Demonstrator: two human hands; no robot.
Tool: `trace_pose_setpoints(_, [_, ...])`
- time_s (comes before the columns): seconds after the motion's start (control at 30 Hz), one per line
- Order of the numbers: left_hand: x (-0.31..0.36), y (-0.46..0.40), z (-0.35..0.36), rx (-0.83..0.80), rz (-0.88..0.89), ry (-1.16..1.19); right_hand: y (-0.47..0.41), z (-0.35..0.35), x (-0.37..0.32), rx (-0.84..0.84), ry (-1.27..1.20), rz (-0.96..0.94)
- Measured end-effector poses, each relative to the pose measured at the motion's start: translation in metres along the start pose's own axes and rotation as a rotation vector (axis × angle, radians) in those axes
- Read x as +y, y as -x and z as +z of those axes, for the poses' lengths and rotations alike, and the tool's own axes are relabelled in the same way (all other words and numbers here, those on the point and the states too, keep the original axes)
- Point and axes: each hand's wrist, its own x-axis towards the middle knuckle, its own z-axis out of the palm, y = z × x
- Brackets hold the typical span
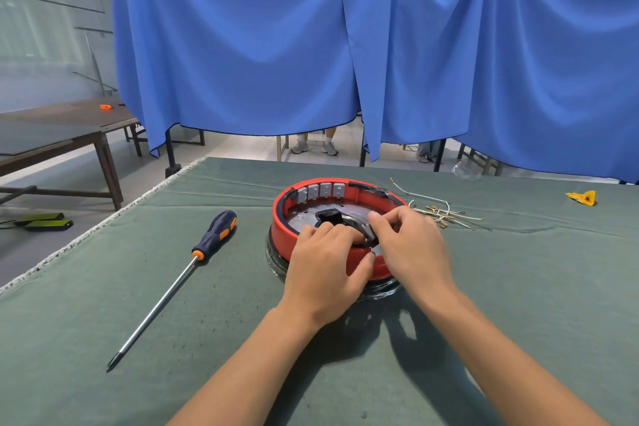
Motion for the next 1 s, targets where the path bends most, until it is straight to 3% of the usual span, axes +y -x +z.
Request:
trace_pose_setpoints(0.6, [-0.004, 0.0, 0.006, 0.109, 0.097, 0.088, -0.008, -0.004, 0.003, -0.06, 0.113, -0.059])
trace_pose_setpoints(1.0, [-0.004, 0.001, 0.009, 0.156, 0.087, 0.109, -0.024, -0.013, 0.005, -0.196, 0.097, -0.123])
